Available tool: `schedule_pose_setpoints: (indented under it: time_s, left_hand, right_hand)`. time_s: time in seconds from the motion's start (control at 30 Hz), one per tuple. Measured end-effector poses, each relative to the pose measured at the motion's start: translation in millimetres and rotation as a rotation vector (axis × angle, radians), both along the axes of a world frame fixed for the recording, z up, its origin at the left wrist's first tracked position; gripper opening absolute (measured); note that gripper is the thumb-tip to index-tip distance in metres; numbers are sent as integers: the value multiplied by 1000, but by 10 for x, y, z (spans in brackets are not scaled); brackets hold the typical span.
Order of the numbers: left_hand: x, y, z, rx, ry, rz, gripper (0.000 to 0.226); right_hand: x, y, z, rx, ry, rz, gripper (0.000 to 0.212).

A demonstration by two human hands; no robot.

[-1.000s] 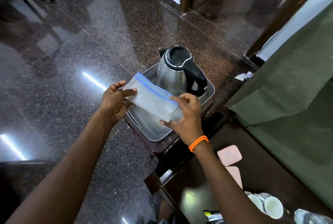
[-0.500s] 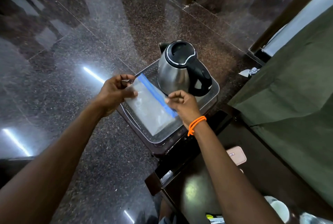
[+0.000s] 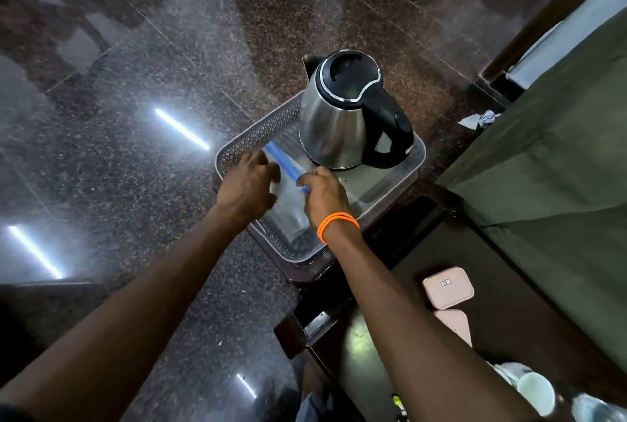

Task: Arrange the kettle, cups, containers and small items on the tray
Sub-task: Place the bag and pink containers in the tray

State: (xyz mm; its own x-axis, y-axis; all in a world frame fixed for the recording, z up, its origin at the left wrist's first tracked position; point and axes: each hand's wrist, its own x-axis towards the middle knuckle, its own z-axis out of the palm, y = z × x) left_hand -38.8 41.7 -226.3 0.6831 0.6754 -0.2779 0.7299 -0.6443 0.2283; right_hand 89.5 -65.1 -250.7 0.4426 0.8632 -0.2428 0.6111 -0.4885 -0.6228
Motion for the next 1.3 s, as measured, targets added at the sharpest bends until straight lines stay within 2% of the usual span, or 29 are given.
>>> schedule_pose_setpoints:
  time_s: [0.07, 0.17, 0.23, 0.3, 0.4, 0.47, 0.6, 0.73, 0.87, 0.93, 1.03, 1.17, 1.27, 1.3]
  left_hand:
    - [36, -18, 8, -44, 117, -15, 32]
    - [77, -4, 54, -73, 211, 29, 30]
    - [100, -26, 109, -87, 211, 74, 28]
    - [137, -131, 175, -74, 82, 117, 25]
    - [292, -545, 340, -52, -212, 133, 18]
    - [451, -955, 459, -74, -361, 117, 15]
    - [760, -1814, 445, -194, -457, -15, 14]
    - [1071, -2493, 165, -341, -312, -226, 31]
    - [1477, -2699, -180, -220, -44, -613, 62]
    - [1687, -2723, -348, -144, 34, -761, 69]
    - [1913, -2809, -545, -78, 120, -915, 57]
    - [2032, -2928, -666, 19, 189, -1068, 38]
    - [1951, -2863, -551, -21, 105, -1032, 28]
    - [1902, -2798, -478, -54, 64, -995, 31]
  right_hand:
    - [-10, 6, 0, -40, -58, 63, 31]
    - [-37, -32, 54, -105, -140, 173, 36]
    - [-39, -115, 139, -42, -178, 137, 32]
    - [-32, -268, 252, 98, -206, 53, 24]
    - [24, -618, 379, 268, -280, -80, 19]
    - [142, -959, 424, 291, -331, -152, 23]
    - [446, -1857, 364, 188, -402, -272, 39]
    - [623, -2832, 153, -116, -375, -433, 41]
    - [586, -3350, -96, -434, -248, -455, 55]
    - [544, -3432, -218, -471, -197, -462, 66]
    - [508, -3412, -359, -424, -138, -500, 76]
    - [514, -3363, -396, -401, -106, -560, 69]
    - [564, -3373, -279, -369, -61, -632, 72]
    - [591, -3365, -210, -350, -46, -653, 75]
